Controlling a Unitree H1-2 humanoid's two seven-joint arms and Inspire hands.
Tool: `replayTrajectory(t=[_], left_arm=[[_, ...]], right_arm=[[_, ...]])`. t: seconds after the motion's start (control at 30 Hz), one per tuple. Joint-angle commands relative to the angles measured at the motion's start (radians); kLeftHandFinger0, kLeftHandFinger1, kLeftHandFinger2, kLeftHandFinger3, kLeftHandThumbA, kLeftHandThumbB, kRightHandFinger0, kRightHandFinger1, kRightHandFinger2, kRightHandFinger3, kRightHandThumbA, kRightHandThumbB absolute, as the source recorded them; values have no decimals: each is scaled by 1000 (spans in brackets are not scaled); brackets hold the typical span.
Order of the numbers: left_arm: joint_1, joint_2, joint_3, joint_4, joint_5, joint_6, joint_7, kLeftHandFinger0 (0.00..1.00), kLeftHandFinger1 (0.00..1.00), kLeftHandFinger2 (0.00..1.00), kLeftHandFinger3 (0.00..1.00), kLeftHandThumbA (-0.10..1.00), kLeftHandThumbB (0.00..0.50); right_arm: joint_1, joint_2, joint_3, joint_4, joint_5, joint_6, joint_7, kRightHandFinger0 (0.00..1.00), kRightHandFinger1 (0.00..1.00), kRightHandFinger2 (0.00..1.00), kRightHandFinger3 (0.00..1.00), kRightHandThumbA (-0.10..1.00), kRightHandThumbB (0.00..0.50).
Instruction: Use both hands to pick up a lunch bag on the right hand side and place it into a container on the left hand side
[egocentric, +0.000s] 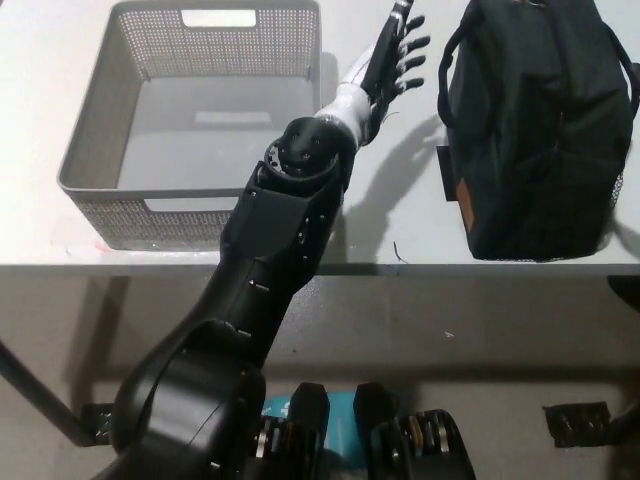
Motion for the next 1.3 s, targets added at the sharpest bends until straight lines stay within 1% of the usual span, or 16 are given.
replayTrajectory(t=[0.0, 0.07, 0.2, 0.23, 0.4, 0.57, 0.6, 0.67, 0.73, 0.77, 0.8, 0.83, 0.93, 0.97, 1.13, 1.27], left_arm=[[-97, 7, -24, 32, 36, -89, -49, 1000, 1000, 1000, 1000, 1000, 290], [-95, 4, -37, 43, 48, -91, -49, 1000, 1000, 1000, 1000, 1000, 299], [-104, -15, -65, 119, 82, -128, -20, 1000, 1000, 1000, 1000, 1000, 348], [-107, -21, -62, 139, 80, -134, -14, 1000, 1000, 1000, 1000, 1000, 356], [-133, -47, -61, 214, 84, -133, -1, 1000, 1000, 1000, 1000, 1000, 386], [-118, -71, -87, 235, 121, -138, 15, 1000, 1000, 1000, 1000, 1000, 398], [-117, -74, -93, 239, 128, -133, 21, 1000, 1000, 1000, 1000, 1000, 414], [-107, -83, -93, 241, 126, -129, 20, 1000, 1000, 1000, 1000, 1000, 408], [-93, -94, -116, 243, 150, -136, 17, 1000, 1000, 1000, 1000, 1000, 362], [-90, -94, -126, 244, 161, -139, 13, 1000, 1000, 1000, 1000, 1000, 358], [-85, -96, -162, 253, 193, -140, -4, 1000, 1000, 1000, 1000, 1000, 350], [-83, -96, -183, 257, 212, -139, -11, 1000, 1000, 1000, 1000, 1000, 348], [-82, -97, -227, 271, 241, -153, -6, 1000, 1000, 1000, 1000, 1000, 356], [-82, -104, -248, 281, 254, -153, -2, 1000, 1000, 1000, 1000, 1000, 366], [-71, -116, -257, 277, 255, -162, 13, 1000, 1000, 1000, 1000, 1000, 371], [-73, -125, -255, 249, 257, -147, 34, 1000, 1000, 1000, 1000, 1000, 369]], right_arm=[[-19, -18, -1, -30, 31, 4, 27, 1000, 1000, 1000, 1000, 1000, 185], [-16, -17, 0, -23, 39, 9, 33, 1000, 1000, 1000, 1000, 1000, 164], [-13, -4, -15, 4, 109, 61, 48, 1000, 1000, 1000, 1000, 1000, 185], [-15, -3, -19, 19, 119, 66, 50, 1000, 1000, 1000, 1000, 1000, 172], [-55, 5, -35, 131, 159, 71, 56, 1000, 1000, 1000, 1000, 1000, 187], [-92, 7, -27, 300, 155, 49, 76, 1000, 1000, 1000, 1000, 1000, 143], [-99, 8, -25, 334, 156, 40, 83, 1000, 1000, 1000, 1000, 1000, 132], [-115, 14, -30, 402, 172, 43, 96, 1000, 1000, 1000, 1000, 1000, 143], [-119, 41, -40, 411, 224, 128, 105, 1000, 1000, 1000, 1000, 1000, 122], [-125, 53, -45, 413, 245, 156, 109, 1000, 1000, 1000, 1000, 1000, 125], [-122, 92, -57, 391, 298, 220, 110, 1000, 1000, 1000, 1000, 1000, 70], [-116, 113, -59, 372, 316, 250, 111, 1000, 1000, 1000, 1000, 1000, 64], [-102, 145, -31, 333, 330, 297, 153, 1000, 1000, 1000, 1000, 1000, 82], [-91, 174, -18, 296, 348, 320, 167, 1000, 1000, 1000, 1000, 1000, 106], [-84, 226, 18, 238, 322, 309, 164, 1000, 1000, 1000, 1000, 1000, 134], [-98, 274, -24, 207, 389, 318, 147, 1000, 1000, 1000, 1000, 1000, 144]])
